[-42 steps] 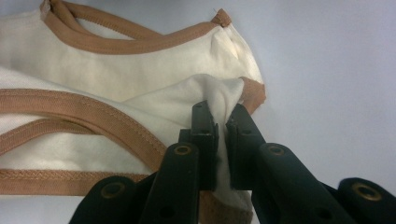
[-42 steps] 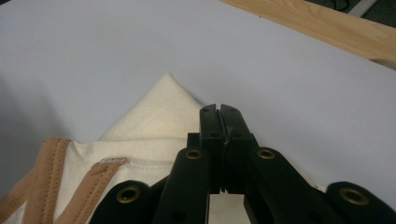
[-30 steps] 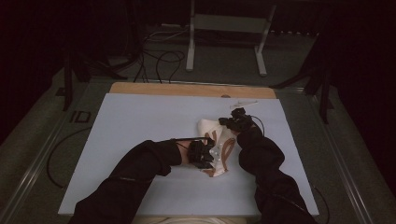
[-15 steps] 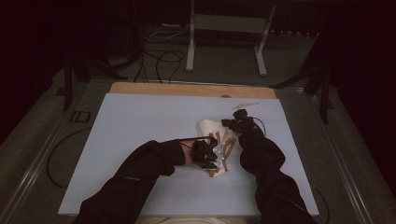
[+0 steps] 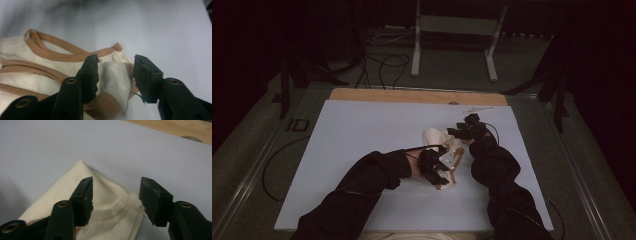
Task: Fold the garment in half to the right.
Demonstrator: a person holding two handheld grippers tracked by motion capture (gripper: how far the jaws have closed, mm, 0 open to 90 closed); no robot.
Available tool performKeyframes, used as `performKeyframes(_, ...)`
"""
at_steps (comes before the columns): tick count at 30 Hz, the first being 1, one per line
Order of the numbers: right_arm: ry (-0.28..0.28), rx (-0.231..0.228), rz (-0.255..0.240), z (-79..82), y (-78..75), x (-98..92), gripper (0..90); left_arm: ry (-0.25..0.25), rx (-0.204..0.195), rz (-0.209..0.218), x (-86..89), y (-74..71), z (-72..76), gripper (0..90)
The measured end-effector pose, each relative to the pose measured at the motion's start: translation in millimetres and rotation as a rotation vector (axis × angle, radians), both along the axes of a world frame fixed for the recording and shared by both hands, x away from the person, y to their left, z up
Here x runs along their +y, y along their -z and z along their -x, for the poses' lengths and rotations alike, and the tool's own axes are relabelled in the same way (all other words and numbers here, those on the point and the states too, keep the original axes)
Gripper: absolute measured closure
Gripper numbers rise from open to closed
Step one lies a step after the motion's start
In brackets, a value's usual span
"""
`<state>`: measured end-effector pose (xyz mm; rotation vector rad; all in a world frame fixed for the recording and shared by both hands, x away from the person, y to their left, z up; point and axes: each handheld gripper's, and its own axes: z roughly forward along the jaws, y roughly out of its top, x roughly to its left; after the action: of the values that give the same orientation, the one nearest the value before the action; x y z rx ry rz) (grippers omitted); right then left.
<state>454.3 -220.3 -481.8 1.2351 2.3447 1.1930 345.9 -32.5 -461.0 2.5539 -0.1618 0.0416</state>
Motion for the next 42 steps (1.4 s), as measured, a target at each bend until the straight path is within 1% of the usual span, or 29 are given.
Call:
performKeyframes(3, -0.002, -0.002, -0.004, 0.9, -2.8, 0.3, 41.2, -0.002, -0.016, 0.008, 3.4, -5.2, 2.0, 46.3)
performKeyframes(4, 0.0, -0.004, 0.001, 2.2, -5.1, 1.1, 40.7, -0.014, -0.015, 0.042, 9.1, -13.2, 1.5, 44.3)
performKeyframes(5, 0.0, -0.004, 0.001, 2.2, -5.1, 1.1, 40.7, -0.014, -0.015, 0.042, 9.1, -13.2, 1.5, 41.5)
performKeyframes(6, -0.005, -0.002, 0.0, 3.0, -6.6, 1.8, 40.1, -0.033, -0.012, 0.067, 14.8, -20.9, 1.1, 40.5)
performKeyframes(10, -0.015, 0.001, -0.003, 4.0, -9.0, 2.7, 39.4, -0.059, -0.023, 0.08, 22.8, -29.8, 1.8, 32.6)
performKeyframes(13, -0.021, 0.006, -0.003, 5.0, -9.8, 3.9, 38.7, -0.072, -0.029, 0.083, 27.3, -31.3, 2.3, 26.3)
performKeyframes(14, -0.027, 0.004, 0.0, 5.1, -9.8, 4.8, 38.6, -0.097, -0.027, 0.092, 32.9, -31.8, 2.4, 22.8)
performKeyframes(17, -0.026, 0.016, -0.006, 5.7, -10.6, 6.6, 38.4, -0.106, -0.021, 0.107, 41.2, -32.0, 2.4, 13.5)
performKeyframes(18, -0.031, 0.017, -0.01, 7.0, -11.4, 7.6, 38.1, -0.133, -0.027, 0.124, 50.7, -31.9, 3.5, 10.1)
performKeyframes(19, -0.031, 0.017, -0.012, 8.1, -12.1, 8.7, 37.9, -0.133, -0.027, 0.124, 50.7, -31.9, 3.5, 7.4)
performKeyframes(20, -0.036, 0.019, -0.018, 10.6, -13.7, 10.5, 37.3, -0.166, -0.022, 0.129, 60.9, -31.5, 3.1, 5.4)
performKeyframes(21, -0.036, 0.019, -0.018, 10.6, -13.7, 10.5, 37.3, -0.166, -0.022, 0.129, 60.9, -31.5, 3.1, 3.9)
performKeyframes(22, -0.052, 0.019, -0.031, 16.4, -16.3, 14.3, 36.9, -0.206, -0.02, 0.143, 72.3, -30.3, 2.8, 2.1)
performKeyframes(23, -0.052, 0.019, -0.031, 16.4, -16.3, 14.3, 36.9, -0.206, -0.02, 0.143, 72.3, -30.3, 2.8, 1.3)
performKeyframes(24, -0.061, 0.028, -0.024, 23.8, -17.3, 20.1, 36.5, -0.257, -0.007, 0.165, 85.0, -27.6, 2.1, 1.2)
performKeyframes(25, -0.069, 0.028, -0.021, 26.6, -16.8, 22.2, 36.5, -0.257, -0.007, 0.165, 85.0, -27.6, 2.1, 1.2)
performKeyframes(26, -0.076, 0.034, -0.009, 31.2, -16.1, 26.0, 36.4, -0.3, 0.008, 0.189, 98.1, -23.8, 1.6, 1.2)
performKeyframes(27, -0.076, 0.034, -0.009, 31.2, -16.1, 26.0, 36.4, -0.3, 0.008, 0.189, 98.1, -23.8, 1.6, 1.2)
performKeyframes(28, -0.082, 0.04, 0.007, 37.0, -14.0, 30.4, 36.6, -0.339, 0.019, 0.206, 111.7, -18.9, 2.5, 1.2)
performKeyframes(30, -0.076, 0.047, 0.032, 41.3, -10.5, 33.5, 37.8, -0.372, 0.028, 0.217, 124.1, -13.4, 4.6, 1.3)
performKeyframes(31, -0.074, 0.055, 0.039, 42.0, -8.7, 34.0, 38.8, -0.372, 0.028, 0.217, 124.1, -13.4, 4.6, 1.2)
performKeyframes(32, -0.072, 0.066, 0.051, 43.0, -5.7, 34.1, 39.5, -0.398, 0.032, 0.215, 135.9, -8.0, 7.5, 1.2)
performKeyframes(33, -0.072, 0.066, 0.051, 43.0, -5.7, 34.1, 39.5, -0.398, 0.032, 0.215, 135.9, -8.0, 7.5, 1.2)
performKeyframes(34, -0.064, 0.086, 0.057, 44.8, -1.6, 32.6, 40.0, -0.427, 0.047, 0.229, 145.8, -2.1, 12.3, 1.2)
performKeyframes(35, -0.063, 0.094, 0.057, 45.5, -0.3, 31.5, 40.2, -0.427, 0.047, 0.229, 145.8, -2.1, 12.3, 1.2)
performKeyframes(39, -0.045, 0.12, 0.053, 48.6, 5.2, 25.4, 40.4, -0.464, 0.049, 0.238, 162.8, 6.3, 21.3, 1.2)
performKeyframes(40, -0.038, 0.148, 0.043, 50.7, 10.2, 20.5, 42.6, -0.476, 0.055, 0.249, 170.0, 9.9, 24.9, 1.2)
performKeyframes(41, -0.038, 0.148, 0.043, 50.7, 10.2, 20.5, 42.6, -0.476, 0.055, 0.249, 170.0, 9.9, 24.9, 1.2)
performKeyframes(42, -0.036, 0.171, 0.045, 52.2, 14.8, 18.3, 45.6, -0.487, 0.059, 0.254, 175.6, 13.6, 28.0, 1.2)
